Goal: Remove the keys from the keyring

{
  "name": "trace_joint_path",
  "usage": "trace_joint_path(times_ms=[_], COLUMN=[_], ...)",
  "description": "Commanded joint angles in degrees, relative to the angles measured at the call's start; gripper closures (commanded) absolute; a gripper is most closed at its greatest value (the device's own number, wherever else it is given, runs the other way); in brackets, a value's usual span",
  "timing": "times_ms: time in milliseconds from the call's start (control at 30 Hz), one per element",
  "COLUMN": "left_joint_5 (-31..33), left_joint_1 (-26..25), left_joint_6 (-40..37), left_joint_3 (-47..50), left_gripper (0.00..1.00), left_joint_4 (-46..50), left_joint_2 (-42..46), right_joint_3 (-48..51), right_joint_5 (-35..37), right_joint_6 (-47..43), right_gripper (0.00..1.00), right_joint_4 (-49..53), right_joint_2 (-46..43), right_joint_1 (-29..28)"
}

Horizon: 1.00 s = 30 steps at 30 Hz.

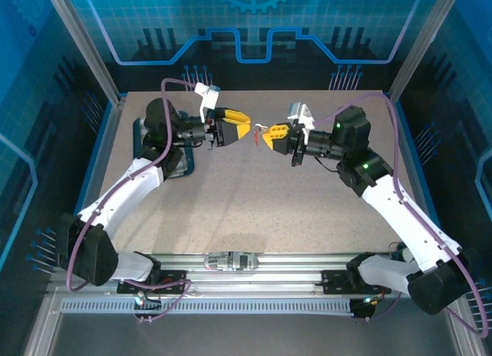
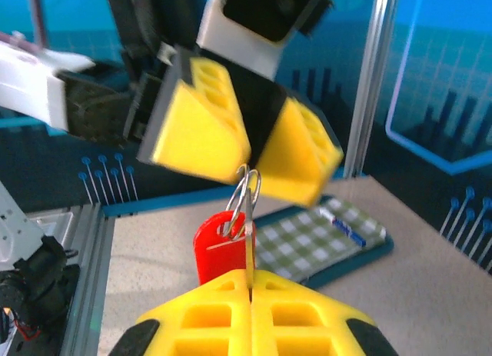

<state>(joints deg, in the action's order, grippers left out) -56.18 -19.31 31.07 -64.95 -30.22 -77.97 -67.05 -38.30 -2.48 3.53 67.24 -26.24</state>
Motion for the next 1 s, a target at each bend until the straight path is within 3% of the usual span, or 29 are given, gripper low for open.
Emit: trace_joint_path(times_ms=[0,267,400,500,967], left_joint_5=[6.1,11.4,13.1,11.8,1.1], left_joint_1=[0.5,0.4,0.3,0.3,-0.2], left_joint_6=[-8.8,-15.3,-19.3,-20.7,-13.7], left_joint_3=[0.9,1.2,3.3,3.2,-2.9], left_gripper=[0.57,0.54,0.51,0.44,0.44], left_joint_4=[6.7,12.6,10.8,10.2,7.1], left_joint_2=[2.8,3.6,4.5,3.9,-2.9], right_joint_3=[-2.9,-9.4,-8.3,-8.8,-8.8], right_joint_5=[4.2,15.2,13.0,12.6,11.4], right_joint_6=[-2.1,-1.7,-1.7,-1.2,-2.4], right_gripper=[1.00,1.00,1.00,1.00,1.00], right_joint_4=[9.9,21.2,19.3,19.4,18.9], right_joint_2=[1.6,6.3,6.3,6.9,6.3], right_joint_1=[-0.1,-0.2,-0.2,-0.3,-2.4])
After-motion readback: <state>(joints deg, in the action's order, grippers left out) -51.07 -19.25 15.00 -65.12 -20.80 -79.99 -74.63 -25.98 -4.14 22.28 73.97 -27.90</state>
